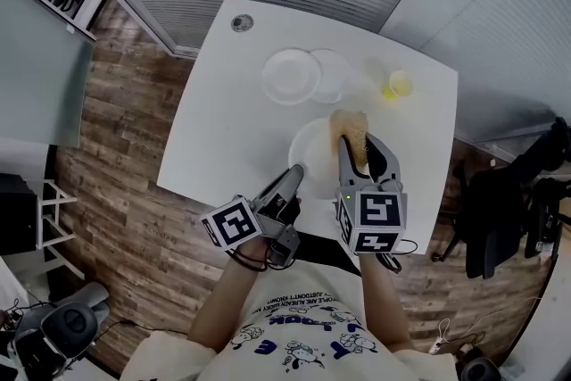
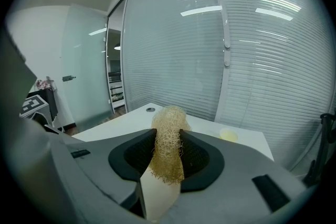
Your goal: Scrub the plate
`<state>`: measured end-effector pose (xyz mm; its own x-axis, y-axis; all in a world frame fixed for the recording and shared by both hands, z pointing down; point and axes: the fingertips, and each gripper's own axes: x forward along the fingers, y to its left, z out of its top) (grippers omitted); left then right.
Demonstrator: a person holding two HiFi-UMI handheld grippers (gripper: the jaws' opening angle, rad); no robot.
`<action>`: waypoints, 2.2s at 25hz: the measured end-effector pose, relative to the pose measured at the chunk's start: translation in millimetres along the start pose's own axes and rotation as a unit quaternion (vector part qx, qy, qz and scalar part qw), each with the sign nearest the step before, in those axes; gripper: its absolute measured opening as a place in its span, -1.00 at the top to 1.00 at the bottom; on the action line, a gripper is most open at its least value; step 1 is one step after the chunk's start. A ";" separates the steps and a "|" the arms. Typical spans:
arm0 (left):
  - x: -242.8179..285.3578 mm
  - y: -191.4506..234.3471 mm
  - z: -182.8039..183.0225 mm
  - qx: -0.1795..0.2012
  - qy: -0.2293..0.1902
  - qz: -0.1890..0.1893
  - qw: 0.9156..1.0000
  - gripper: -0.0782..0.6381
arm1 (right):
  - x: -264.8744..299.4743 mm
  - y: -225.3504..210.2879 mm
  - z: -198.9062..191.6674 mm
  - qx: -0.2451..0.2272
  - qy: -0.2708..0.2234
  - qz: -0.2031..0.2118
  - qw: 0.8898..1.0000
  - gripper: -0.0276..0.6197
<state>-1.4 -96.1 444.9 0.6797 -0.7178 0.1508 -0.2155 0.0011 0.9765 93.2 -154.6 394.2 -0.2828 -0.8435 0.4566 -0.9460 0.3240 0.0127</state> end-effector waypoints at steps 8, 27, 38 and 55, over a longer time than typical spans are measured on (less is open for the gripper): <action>7.5 -2.9 -10.0 -0.010 0.015 -0.006 1.000 0.68 | 2.2 22.5 7.4 -0.012 -0.007 0.025 1.000 0.54; 5.3 -1.6 -1.2 -0.011 0.019 -0.015 1.000 0.68 | -5.5 59.9 1.7 -0.019 -0.003 0.071 0.997 0.55; 4.6 1.8 6.8 -0.027 0.004 -0.013 1.000 0.68 | -6.4 67.0 0.2 -0.025 -0.002 0.080 0.997 0.55; -3.5 12.3 20.4 -0.055 -0.014 0.006 0.998 0.68 | -19.1 80.8 -12.7 -0.028 0.009 0.083 0.996 0.56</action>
<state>-20.8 -107.8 453.3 0.6571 -0.7368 0.1592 -0.1442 0.0845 0.9859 24.2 -106.8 397.8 -0.4310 -0.7685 0.4729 -0.8760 0.4822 -0.0147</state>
